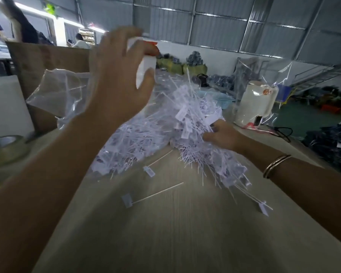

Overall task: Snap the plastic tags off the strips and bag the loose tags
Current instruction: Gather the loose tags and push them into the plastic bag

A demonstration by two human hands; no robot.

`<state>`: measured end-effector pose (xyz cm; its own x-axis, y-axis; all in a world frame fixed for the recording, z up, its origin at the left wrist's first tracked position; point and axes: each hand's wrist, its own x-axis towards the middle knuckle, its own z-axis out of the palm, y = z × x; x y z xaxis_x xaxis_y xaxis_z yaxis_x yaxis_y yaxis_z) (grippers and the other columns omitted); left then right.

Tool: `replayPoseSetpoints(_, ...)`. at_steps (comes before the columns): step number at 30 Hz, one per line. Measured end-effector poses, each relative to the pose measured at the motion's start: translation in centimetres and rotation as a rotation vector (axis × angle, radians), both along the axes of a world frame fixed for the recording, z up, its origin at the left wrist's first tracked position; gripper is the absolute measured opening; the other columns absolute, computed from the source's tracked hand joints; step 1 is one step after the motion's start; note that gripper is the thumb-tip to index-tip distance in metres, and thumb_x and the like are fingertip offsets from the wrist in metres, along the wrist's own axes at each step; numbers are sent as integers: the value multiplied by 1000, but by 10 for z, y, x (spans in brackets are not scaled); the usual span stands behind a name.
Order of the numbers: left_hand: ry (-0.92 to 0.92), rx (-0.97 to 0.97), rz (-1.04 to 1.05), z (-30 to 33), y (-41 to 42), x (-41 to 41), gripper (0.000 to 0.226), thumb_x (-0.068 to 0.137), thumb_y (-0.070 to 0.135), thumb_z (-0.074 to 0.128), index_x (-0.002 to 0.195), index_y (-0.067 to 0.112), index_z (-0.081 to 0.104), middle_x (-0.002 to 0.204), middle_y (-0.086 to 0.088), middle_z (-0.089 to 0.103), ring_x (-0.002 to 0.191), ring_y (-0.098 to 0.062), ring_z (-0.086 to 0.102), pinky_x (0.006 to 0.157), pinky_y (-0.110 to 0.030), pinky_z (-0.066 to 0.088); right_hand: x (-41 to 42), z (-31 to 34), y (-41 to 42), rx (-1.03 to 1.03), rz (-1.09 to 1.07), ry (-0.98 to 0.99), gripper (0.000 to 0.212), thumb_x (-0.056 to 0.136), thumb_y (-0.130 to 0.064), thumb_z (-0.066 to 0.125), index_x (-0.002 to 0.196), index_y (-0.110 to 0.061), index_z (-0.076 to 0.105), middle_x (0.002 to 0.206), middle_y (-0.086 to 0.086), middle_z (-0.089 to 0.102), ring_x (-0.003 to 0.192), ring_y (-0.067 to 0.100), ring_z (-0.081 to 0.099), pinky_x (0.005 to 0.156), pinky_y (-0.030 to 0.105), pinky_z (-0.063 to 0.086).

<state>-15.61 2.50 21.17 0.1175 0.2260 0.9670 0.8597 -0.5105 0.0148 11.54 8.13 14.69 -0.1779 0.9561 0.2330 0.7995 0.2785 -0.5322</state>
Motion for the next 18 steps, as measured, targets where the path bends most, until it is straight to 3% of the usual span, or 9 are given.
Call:
replayPoseSetpoints(2, -1, -114, 219, 10, 11, -11, 54, 81, 36, 51, 130, 16, 44, 140, -16, 41, 131, -35, 34, 105, -50, 24, 1, 8, 0, -29, 2, 116, 8, 81, -14, 64, 76, -11, 58, 75, 5, 57, 66, 17, 53, 62, 25, 38)
replayPoseSetpoints(3, 10, -230, 316, 13, 19, -17, 62, 79, 39, 50, 134, 14, 38, 136, -19, 45, 129, -37, 37, 107, -53, 21, 1, 12, -1, -35, 1, 157, 8, 82, -12, 63, 84, -6, 58, 82, 10, 56, 73, 20, 52, 66, 28, 38)
replayPoseSetpoints(5, 54, -476, 404, 12, 30, -24, 66, 77, 43, 48, 132, 10, 36, 109, -21, 62, 113, -38, 52, 108, -53, 24, 3, 19, -1, -46, -4, 218, 21, 83, -9, 62, 98, 5, 59, 89, 12, 56, 78, 23, 52, 67, 30, 39)
replayPoseSetpoints(7, 174, -656, 352, -3, 34, -20, 52, 79, 40, 45, 121, 9, 48, 93, -20, 67, 97, -38, 60, 100, -49, 38, 4, 24, -1, -43, -2, 270, 24, 83, -8, 63, 100, 9, 61, 86, 13, 59, 75, 22, 50, 65, 29, 36)
replayPoseSetpoints(9, 283, -786, 237, -22, 30, -8, 30, 84, 28, 46, 105, 14, 62, 99, -15, 67, 95, -36, 60, 90, -45, 47, 3, 27, 0, -55, -15, 295, 20, 81, -7, 64, 94, 8, 62, 81, 12, 56, 73, 22, 46, 63, 28, 32)
replayPoseSetpoints(12, 345, -956, 72, -46, 19, 8, 25, 90, 26, 44, 100, 29, 66, 107, -2, 66, 95, -25, 60, 88, -41, 49, -1, 32, 1, -78, -31, 356, 4, 76, -9, 65, 74, -11, 62, 74, 5, 56, 68, 22, 46, 61, 28, 33)
replayPoseSetpoints(15, 325, -945, -55, -59, 13, 15, 31, 93, 25, 43, 116, 37, 58, 108, -5, 65, 75, -18, 51, 83, -34, 46, -5, 40, 4, -64, -23, 391, 9, 74, -11, 67, 73, -19, 65, 77, -2, 64, 75, 18, 56, 70, 31, 41)
replayPoseSetpoints(18, 388, -989, -68, -66, 10, 20, 42, 93, 27, 42, 134, 37, 43, 113, -10, 63, 81, -22, 52, 76, -31, 39, -10, 50, 7, -26, -44, 436, 27, 75, -10, 63, 53, -25, 67, 51, -14, 57, 54, 4, 53, 54, 20, 38)
